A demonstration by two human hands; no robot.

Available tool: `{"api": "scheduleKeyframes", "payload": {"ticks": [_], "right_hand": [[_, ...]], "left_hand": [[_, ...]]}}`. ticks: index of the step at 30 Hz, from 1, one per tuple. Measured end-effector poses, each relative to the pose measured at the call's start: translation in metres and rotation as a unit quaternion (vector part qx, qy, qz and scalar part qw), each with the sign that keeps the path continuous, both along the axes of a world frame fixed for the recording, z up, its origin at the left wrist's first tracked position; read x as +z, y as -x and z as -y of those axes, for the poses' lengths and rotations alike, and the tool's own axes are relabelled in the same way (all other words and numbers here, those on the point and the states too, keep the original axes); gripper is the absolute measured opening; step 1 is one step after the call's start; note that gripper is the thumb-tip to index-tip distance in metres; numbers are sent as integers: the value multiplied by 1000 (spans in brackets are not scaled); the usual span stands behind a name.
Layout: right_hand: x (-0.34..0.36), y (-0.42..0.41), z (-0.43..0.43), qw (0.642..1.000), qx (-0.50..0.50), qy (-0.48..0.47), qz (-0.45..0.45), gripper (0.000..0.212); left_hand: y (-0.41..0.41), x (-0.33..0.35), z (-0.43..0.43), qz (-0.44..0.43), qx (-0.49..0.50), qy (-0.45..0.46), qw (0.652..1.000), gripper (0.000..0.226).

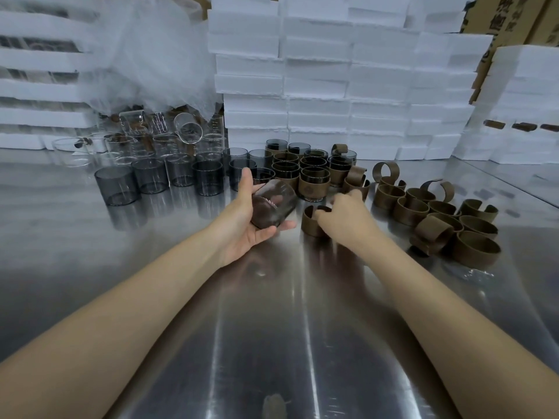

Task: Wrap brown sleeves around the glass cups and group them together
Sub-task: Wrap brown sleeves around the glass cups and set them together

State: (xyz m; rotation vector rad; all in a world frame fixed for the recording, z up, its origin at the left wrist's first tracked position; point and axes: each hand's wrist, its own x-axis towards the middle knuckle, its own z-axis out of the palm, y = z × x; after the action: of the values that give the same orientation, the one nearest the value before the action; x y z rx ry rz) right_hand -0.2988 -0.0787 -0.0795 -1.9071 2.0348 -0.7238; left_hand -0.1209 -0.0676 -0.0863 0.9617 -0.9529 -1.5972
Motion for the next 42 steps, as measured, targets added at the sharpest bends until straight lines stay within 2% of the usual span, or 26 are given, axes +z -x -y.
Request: {"api": "scheduleKeyframes", "payload": {"ticks": [2, 5, 7, 9, 11, 12, 15, 18, 21, 23, 26, 30, 34, 37, 39, 42], "right_hand": [[2, 2, 1, 993, 3, -52, 102, 14], [-1, 3, 3, 973, 4, -60, 222, 14], [-2, -1, 3, 955, 1, -11, 297, 15], [2, -6, 1, 911, 3, 59, 408, 15], [9, -11, -3, 874, 40, 112, 470, 17], [11, -13, -6, 869, 64, 129, 473, 18], [13, -18, -10, 887, 108, 163, 418, 17], [11, -17, -11, 927, 134, 215, 276, 20], [11, -16, -14, 931, 161, 246, 215, 23], [12, -14, -14, 936, 177, 233, 197, 29], [15, -10, -13, 951, 179, 227, 114, 40], [13, -11, -14, 936, 203, 283, 44, 48], [11, -13, -15, 907, 203, 369, 16, 36], [12, -13, -12, 909, 170, 376, 56, 21], [12, -10, -12, 904, 181, 384, 50, 18], [10, -9, -12, 875, 232, 426, -8, 20]], "left_hand": [[-1, 0, -1, 27, -15, 3, 1000, 71], [1, -2, 0, 30, -7, 18, 999, 81], [2, -5, 2, 36, 5, 39, 999, 89], [1, -7, 3, 34, 6, 58, 998, 90], [0, -9, 4, 22, -7, 75, 997, 80], [-1, -10, 4, 14, -9, 81, 997, 73], [0, -13, 5, 8, -11, 83, 996, 62], [1, -13, 2, 20, -31, 105, 994, 55], [2, -13, -1, 30, -43, 128, 990, 41], [2, -13, -2, 36, -46, 127, 990, 42], [0, -15, -2, 49, -56, 135, 988, 44], [1, -15, -4, 38, -49, 153, 986, 45], [4, -15, -4, 29, -39, 132, 990, 44], [3, -8, -3, 17, -57, 94, 994, 37], [3, -6, -4, 19, -71, 77, 994, 47], [3, -10, -8, 40, -87, 127, 987, 54]]}}
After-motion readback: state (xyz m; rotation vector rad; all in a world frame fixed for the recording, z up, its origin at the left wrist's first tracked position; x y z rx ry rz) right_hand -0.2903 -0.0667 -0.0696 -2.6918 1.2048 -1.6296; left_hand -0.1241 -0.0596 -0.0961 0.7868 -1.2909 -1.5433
